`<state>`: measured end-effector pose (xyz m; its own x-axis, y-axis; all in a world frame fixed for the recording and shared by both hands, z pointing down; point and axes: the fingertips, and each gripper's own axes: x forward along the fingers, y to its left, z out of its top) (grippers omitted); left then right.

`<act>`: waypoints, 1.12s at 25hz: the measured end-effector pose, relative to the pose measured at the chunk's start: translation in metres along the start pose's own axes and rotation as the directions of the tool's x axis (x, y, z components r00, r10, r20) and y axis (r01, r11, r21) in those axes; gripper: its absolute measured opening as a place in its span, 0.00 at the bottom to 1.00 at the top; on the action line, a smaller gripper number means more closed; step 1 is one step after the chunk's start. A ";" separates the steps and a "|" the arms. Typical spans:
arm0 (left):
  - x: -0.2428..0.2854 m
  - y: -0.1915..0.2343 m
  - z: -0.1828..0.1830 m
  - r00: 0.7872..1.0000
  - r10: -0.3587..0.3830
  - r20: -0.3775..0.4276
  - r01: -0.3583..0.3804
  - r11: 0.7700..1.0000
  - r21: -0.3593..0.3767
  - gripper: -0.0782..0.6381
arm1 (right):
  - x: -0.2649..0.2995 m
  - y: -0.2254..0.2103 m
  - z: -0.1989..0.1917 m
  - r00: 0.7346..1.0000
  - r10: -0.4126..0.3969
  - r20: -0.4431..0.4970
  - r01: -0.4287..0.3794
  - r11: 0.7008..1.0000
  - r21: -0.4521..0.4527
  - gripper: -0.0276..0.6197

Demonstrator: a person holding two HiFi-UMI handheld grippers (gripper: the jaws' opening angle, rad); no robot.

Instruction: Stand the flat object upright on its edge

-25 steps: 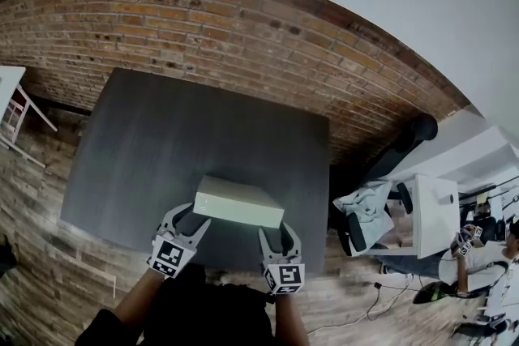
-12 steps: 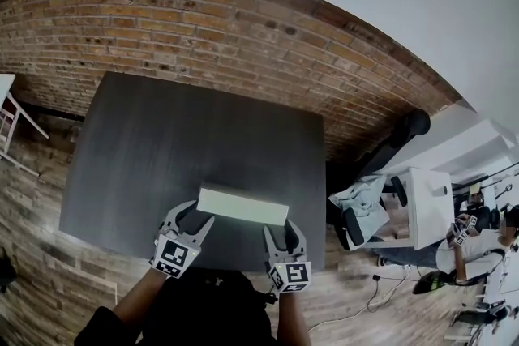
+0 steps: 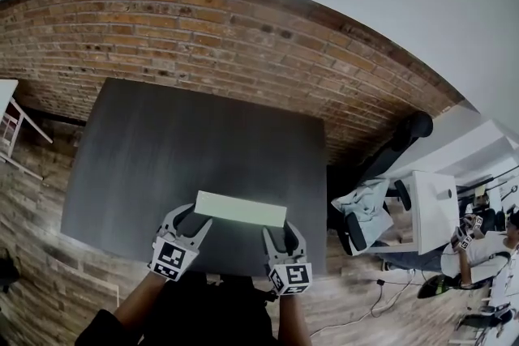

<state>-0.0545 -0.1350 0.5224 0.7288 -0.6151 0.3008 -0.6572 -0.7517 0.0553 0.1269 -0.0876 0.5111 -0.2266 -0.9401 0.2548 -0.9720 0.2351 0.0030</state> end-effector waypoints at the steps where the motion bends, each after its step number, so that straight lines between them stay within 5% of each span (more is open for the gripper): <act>1: 0.002 -0.001 0.001 1.000 0.006 -0.002 -0.006 1.000 0.001 0.40 | 0.001 -0.003 0.001 1.000 0.005 0.000 -0.005 1.000 0.000 0.41; 28: 0.067 0.012 0.025 0.993 0.092 -0.078 -0.097 0.993 -0.064 0.40 | 0.058 -0.067 0.028 0.993 0.089 -0.071 -0.090 0.996 -0.014 0.40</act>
<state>-0.0090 -0.1915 0.5194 0.6481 -0.6611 0.3780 -0.7357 -0.6718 0.0865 0.1771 -0.1647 0.4982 -0.3072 -0.8955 0.3220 -0.9465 0.3226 -0.0060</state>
